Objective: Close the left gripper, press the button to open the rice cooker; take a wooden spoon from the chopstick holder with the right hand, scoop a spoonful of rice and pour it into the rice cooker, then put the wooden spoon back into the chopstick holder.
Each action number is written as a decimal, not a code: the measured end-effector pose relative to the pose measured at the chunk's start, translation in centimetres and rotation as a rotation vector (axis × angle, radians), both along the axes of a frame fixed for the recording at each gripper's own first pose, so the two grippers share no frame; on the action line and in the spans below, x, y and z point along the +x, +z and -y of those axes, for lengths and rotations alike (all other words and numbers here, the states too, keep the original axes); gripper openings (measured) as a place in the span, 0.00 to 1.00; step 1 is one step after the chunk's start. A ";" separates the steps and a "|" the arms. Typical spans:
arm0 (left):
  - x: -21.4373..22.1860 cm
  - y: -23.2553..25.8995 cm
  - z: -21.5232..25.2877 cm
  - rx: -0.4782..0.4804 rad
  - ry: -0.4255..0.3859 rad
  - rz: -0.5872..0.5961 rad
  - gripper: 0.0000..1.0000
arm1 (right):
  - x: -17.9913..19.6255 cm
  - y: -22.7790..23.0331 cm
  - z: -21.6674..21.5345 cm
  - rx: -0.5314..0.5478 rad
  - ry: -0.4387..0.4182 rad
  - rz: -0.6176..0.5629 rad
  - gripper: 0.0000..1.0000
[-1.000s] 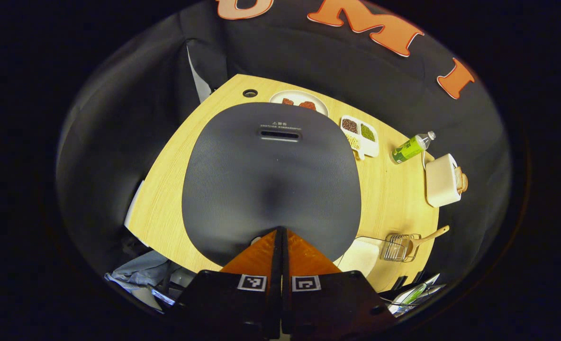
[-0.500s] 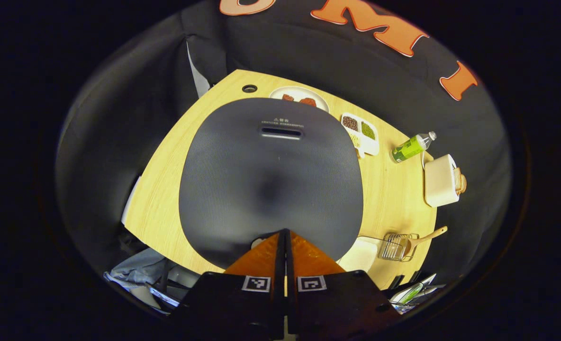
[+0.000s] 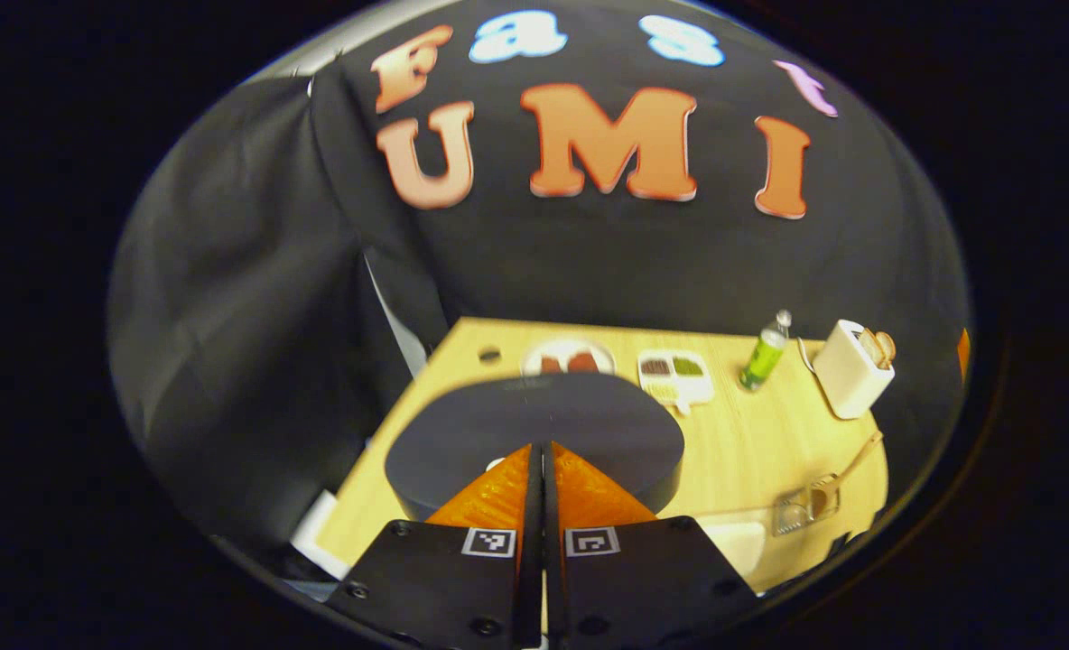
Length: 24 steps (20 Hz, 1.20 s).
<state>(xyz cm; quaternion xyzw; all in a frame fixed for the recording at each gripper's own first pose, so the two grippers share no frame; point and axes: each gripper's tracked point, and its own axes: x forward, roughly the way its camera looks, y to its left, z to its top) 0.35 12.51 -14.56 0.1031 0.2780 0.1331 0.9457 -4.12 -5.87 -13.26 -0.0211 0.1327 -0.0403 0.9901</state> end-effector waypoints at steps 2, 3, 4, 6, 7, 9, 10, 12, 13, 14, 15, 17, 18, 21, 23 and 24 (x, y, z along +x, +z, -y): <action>0.7 4.0 0.9 0.057 -0.024 0.101 0.06 | -0.1 -1.1 0.3 0.025 -0.004 -0.029 0.89; 0.7 4.7 1.7 0.061 -0.033 0.136 0.06 | -0.2 -1.6 0.4 0.037 -0.010 -0.041 0.89; 0.6 5.4 1.9 0.070 -0.033 0.165 0.07 | -0.3 -2.2 0.7 0.046 -0.016 -0.052 0.89; 0.4 6.3 2.1 0.089 -0.031 0.201 0.09 | -0.4 -3.7 1.2 0.065 -0.035 -0.089 0.89; 0.4 6.4 2.2 0.098 -0.032 0.206 0.09 | -0.7 -4.7 1.5 0.074 -0.044 -0.113 0.89; 0.2 6.4 2.4 0.112 -0.028 0.204 0.18 | -1.1 -6.7 1.9 0.093 -0.061 -0.161 0.89; -0.1 6.0 2.6 0.112 -0.028 0.198 0.09 | -1.5 -8.0 2.1 0.108 -0.073 -0.189 0.89; -0.2 5.6 2.8 0.112 -0.021 0.189 0.10 | -2.3 -10.9 2.9 0.148 -0.107 -0.255 0.86; -0.4 5.5 2.9 0.112 -0.019 0.186 0.10 | -2.7 -12.3 3.1 0.178 -0.121 -0.291 0.84; -0.5 5.3 3.1 0.114 -0.017 0.184 0.10 | -3.2 -13.9 3.3 0.207 -0.141 -0.327 0.83; -0.6 5.3 3.2 0.116 -0.016 0.183 0.10 | -3.6 -15.4 3.6 0.231 -0.163 -0.363 0.83; -0.8 5.1 3.3 0.126 -0.015 0.179 0.10 | -4.4 -18.0 4.2 0.266 -0.208 -0.421 0.81; -0.7 5.0 3.4 0.128 -0.015 0.179 0.10 | -4.7 -19.2 4.5 0.276 -0.224 -0.437 0.80; -0.9 4.6 3.6 0.126 -0.012 0.165 0.10 | -5.4 -22.5 4.6 0.272 -0.228 -0.504 0.75; -1.0 4.4 3.7 0.133 -0.011 0.155 0.10 | -5.4 -24.2 4.2 0.305 -0.228 -0.546 0.74; -1.3 4.3 3.6 0.138 -0.010 0.148 0.10 | -5.4 -24.9 3.9 0.329 -0.229 -0.566 0.71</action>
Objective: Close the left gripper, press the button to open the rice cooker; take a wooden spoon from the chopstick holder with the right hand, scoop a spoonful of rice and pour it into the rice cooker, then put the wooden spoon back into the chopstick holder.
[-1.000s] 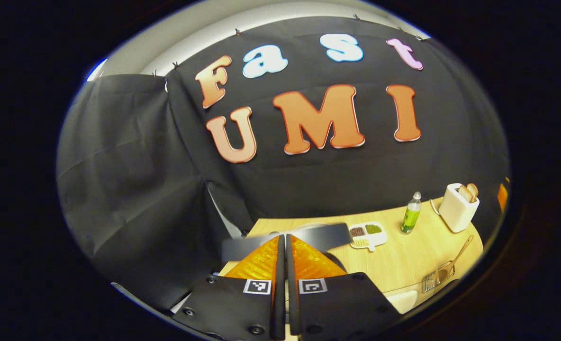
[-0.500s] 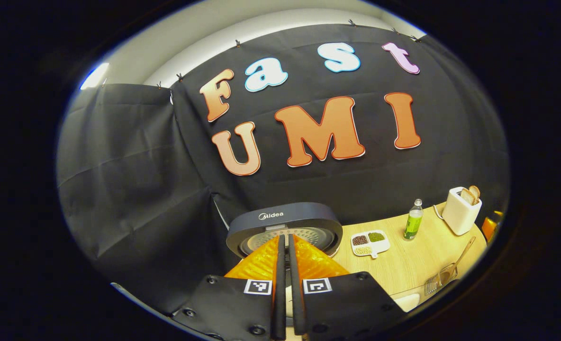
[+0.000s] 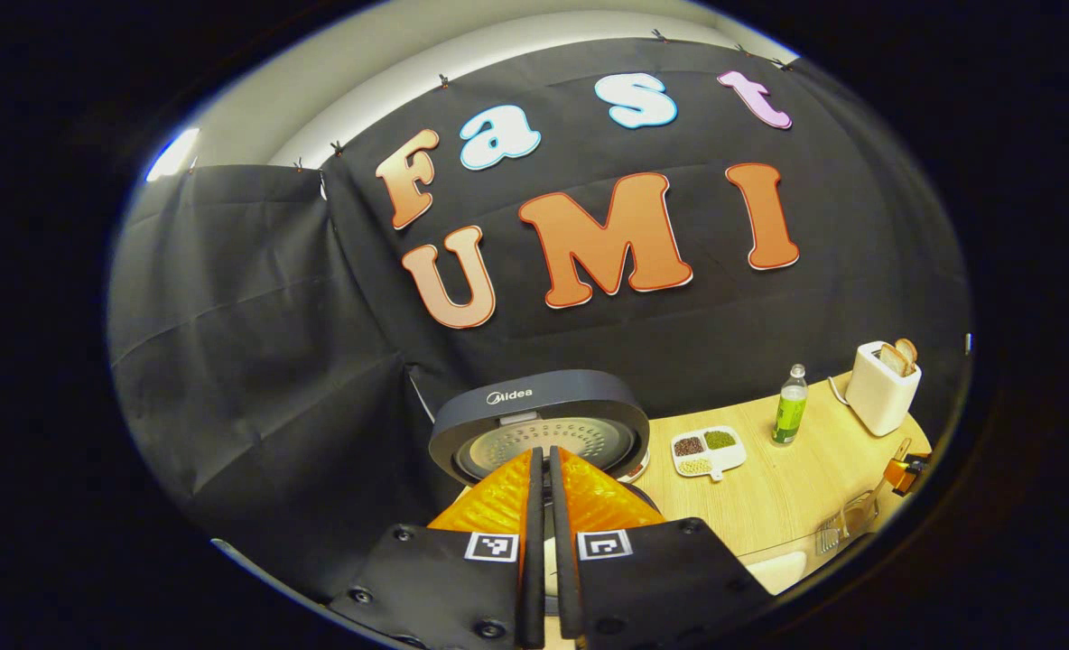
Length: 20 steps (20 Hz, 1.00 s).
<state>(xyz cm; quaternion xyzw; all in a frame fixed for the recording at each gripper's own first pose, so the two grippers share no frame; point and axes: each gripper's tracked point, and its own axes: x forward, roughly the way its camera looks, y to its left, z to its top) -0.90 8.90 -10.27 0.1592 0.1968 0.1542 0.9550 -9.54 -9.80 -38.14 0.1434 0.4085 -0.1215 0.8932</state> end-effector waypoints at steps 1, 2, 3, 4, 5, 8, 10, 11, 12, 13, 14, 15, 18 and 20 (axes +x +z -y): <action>0.0 -0.2 -0.1 0.004 0.005 -0.006 0.10 | 0.0 -0.8 -0.1 0.015 -0.006 -0.016 0.69; -0.1 -0.3 0.0 0.002 0.005 -0.011 0.10 | 0.0 -1.4 0.1 0.017 -0.016 -0.027 0.63; -0.2 -0.4 0.1 0.000 0.007 -0.016 0.10 | -0.1 -1.9 0.4 0.013 -0.021 -0.037 0.60; -0.2 -0.6 0.0 0.001 0.010 -0.020 0.10 | -0.2 -2.2 0.5 0.010 -0.024 -0.045 0.53; -0.3 -0.7 -0.1 0.003 0.013 -0.024 0.10 | -0.3 -2.5 0.5 0.005 -0.022 -0.053 0.48; -0.5 -0.9 -0.1 0.005 0.015 -0.033 0.10 | -0.2 -3.0 0.4 0.002 -0.019 -0.069 0.25; -0.5 -1.0 -0.1 0.007 0.016 -0.037 0.10 | -0.5 -2.8 0.5 0.014 -0.052 -0.084 0.17; -0.4 -1.1 -0.1 0.006 0.018 -0.039 0.10 | -0.6 -2.9 0.6 0.015 -0.067 -0.089 0.16; -0.5 -1.1 -0.2 0.003 0.020 -0.039 0.10 | -0.7 -2.7 0.5 0.015 -0.079 -0.088 0.16; -0.5 -1.2 -0.2 0.001 0.021 -0.041 0.10 | -0.9 -2.5 0.6 0.011 -0.091 -0.087 0.16; -0.6 -1.4 -0.3 0.002 0.024 -0.043 0.10 | -1.1 -2.4 0.6 0.005 -0.099 -0.082 0.14; -0.7 -1.4 -0.4 0.004 0.026 -0.045 0.10 | -1.3 -2.1 0.5 0.002 -0.104 -0.074 0.14; -0.7 -1.8 -0.6 0.005 0.028 -0.053 0.10 | -2.0 -1.0 0.6 -0.041 -0.110 -0.043 0.14; -0.6 -2.0 -0.4 0.003 0.023 -0.058 0.10 | -2.4 -0.2 -0.2 -0.076 -0.085 -0.017 0.12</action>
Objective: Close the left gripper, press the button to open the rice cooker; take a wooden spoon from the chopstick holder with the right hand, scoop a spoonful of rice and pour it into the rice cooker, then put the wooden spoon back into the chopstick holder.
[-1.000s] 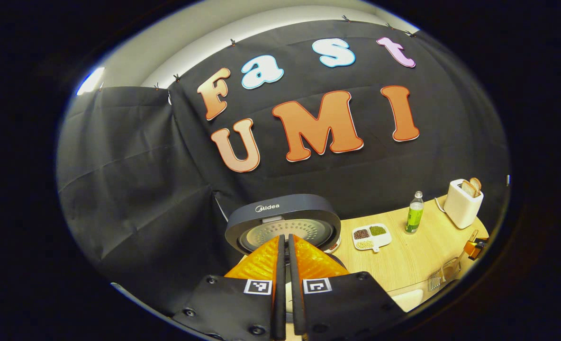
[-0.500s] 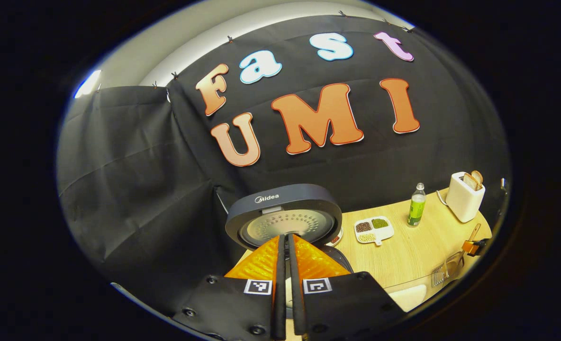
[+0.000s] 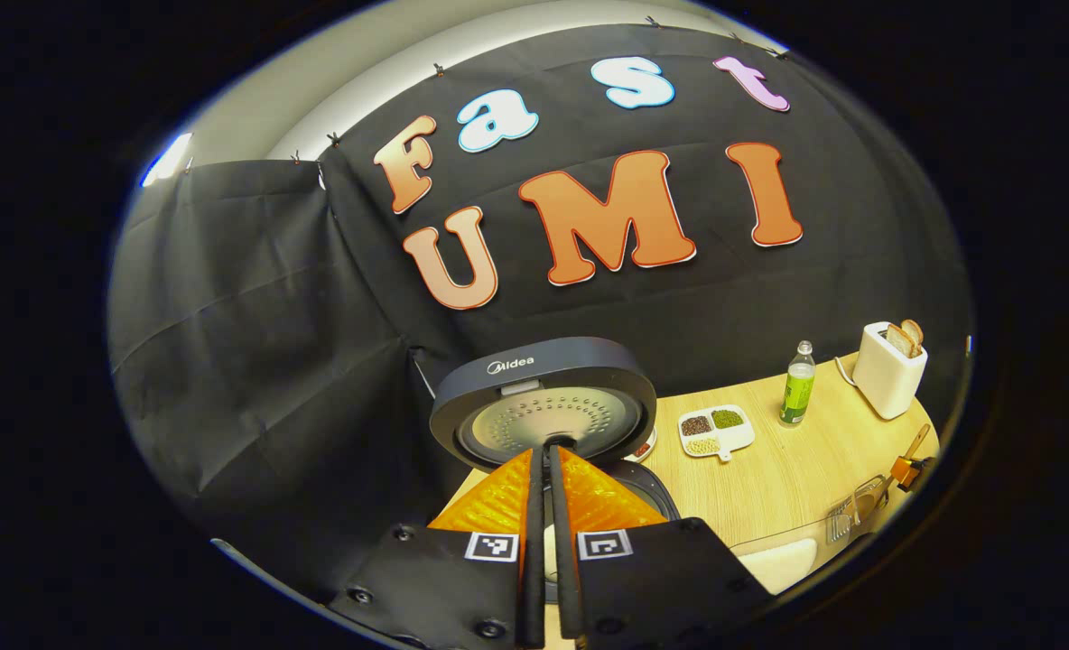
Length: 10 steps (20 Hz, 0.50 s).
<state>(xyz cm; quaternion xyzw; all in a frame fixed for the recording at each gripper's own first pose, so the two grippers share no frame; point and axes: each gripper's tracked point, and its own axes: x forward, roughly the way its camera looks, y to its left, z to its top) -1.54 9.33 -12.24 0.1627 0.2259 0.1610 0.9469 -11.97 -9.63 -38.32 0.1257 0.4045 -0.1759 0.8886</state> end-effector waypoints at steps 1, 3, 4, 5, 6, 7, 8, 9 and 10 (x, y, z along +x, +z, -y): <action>0.1 -0.1 0.2 0.000 -0.006 -0.002 0.10 | 0.2 0.5 -0.2 -0.020 0.014 0.023 0.12; 0.2 -0.2 0.3 0.003 -0.018 -0.003 0.10 | 0.4 1.7 -0.6 -0.049 0.032 0.055 0.10; 0.3 -0.1 0.5 0.000 -0.025 -0.002 0.10 | 0.6 2.4 -0.8 -0.058 0.041 0.074 0.10; 0.4 -0.1 0.6 -0.003 -0.031 0.002 0.10 | 0.9 3.1 -0.8 -0.068 0.046 0.090 0.10; 0.5 -0.1 0.7 -0.006 -0.036 0.004 0.10 | 1.1 3.8 -0.9 -0.077 0.051 0.104 0.10; 0.6 -0.2 0.8 -0.008 -0.040 0.007 0.10 | 1.4 4.7 -0.9 -0.088 0.055 0.118 0.10; 0.6 -0.3 0.8 -0.013 -0.044 0.009 0.10 | 1.5 5.7 -0.9 -0.097 0.060 0.132 0.10; 0.7 -0.2 0.8 -0.017 -0.047 0.013 0.10 | 1.7 6.7 -1.0 -0.111 0.064 0.147 0.10; 0.8 -0.3 0.6 -0.021 -0.048 0.016 0.10 | 1.7 7.9 -1.2 -0.121 0.070 0.163 0.10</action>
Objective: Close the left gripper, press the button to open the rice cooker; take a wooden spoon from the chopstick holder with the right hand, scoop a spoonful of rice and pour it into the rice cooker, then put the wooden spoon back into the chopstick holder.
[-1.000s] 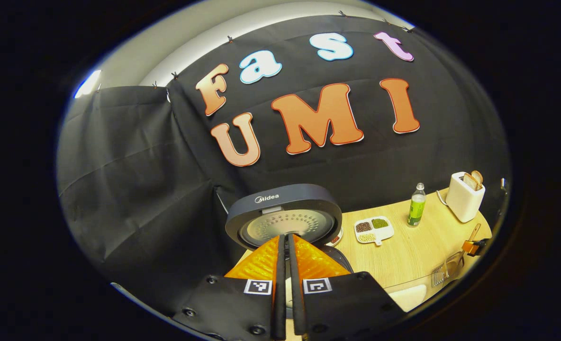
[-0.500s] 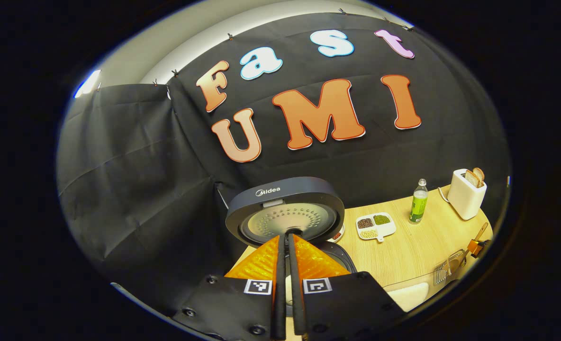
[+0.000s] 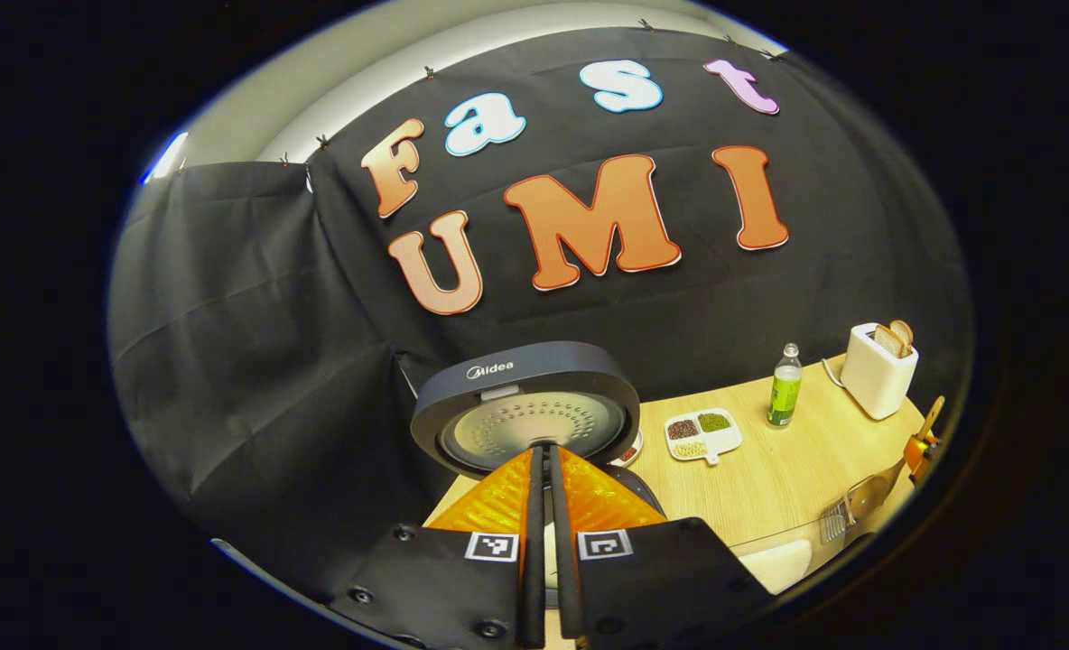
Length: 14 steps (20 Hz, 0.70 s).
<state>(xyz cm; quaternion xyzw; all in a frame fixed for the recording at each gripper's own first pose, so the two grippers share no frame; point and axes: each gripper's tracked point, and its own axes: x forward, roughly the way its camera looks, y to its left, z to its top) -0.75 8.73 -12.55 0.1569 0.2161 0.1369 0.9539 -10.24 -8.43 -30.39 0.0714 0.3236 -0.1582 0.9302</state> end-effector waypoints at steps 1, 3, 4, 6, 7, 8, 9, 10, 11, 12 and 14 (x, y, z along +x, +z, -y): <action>0.1 0.0 0.0 -0.004 0.001 0.004 0.10 | 0.1 1.1 -0.4 -0.006 0.009 0.017 0.10; 0.1 0.1 -0.4 -0.017 0.003 0.015 0.10 | 0.2 3.0 -1.6 0.001 0.023 0.042 0.10; 0.1 0.0 -0.6 -0.023 0.002 0.021 0.10 | 0.1 3.8 -2.4 0.010 0.030 0.053 0.10; 0.2 -0.2 -1.0 -0.040 -0.002 0.027 0.10 | -0.1 4.7 -4.1 0.024 0.048 0.063 0.10; 0.2 -0.5 -1.2 -0.050 -0.006 0.025 0.10 | -0.3 4.8 -5.1 0.033 0.057 0.061 0.10; 0.1 -0.8 -1.4 -0.062 -0.009 0.021 0.10 | -0.6 4.7 -6.0 0.040 0.062 0.058 0.10; 0.1 -1.1 -1.7 -0.073 -0.012 0.017 0.10 | -0.8 4.5 -6.6 0.040 0.062 0.055 0.10; 0.1 -1.3 -2.2 -0.080 -0.014 0.012 0.10 | -1.2 4.3 -7.2 0.029 0.062 0.049 0.10; 0.2 -1.5 -2.7 -0.082 -0.016 0.009 0.10 | -1.5 3.9 -7.8 0.010 0.068 0.039 0.10; 0.1 -1.6 -3.0 -0.082 -0.021 0.009 0.10 | -2.0 3.5 -8.6 -0.004 0.078 0.027 0.10; 0.3 -1.6 -3.8 -0.083 -0.038 0.013 0.10 | -2.0 3.7 -9.7 -0.047 0.092 0.045 0.10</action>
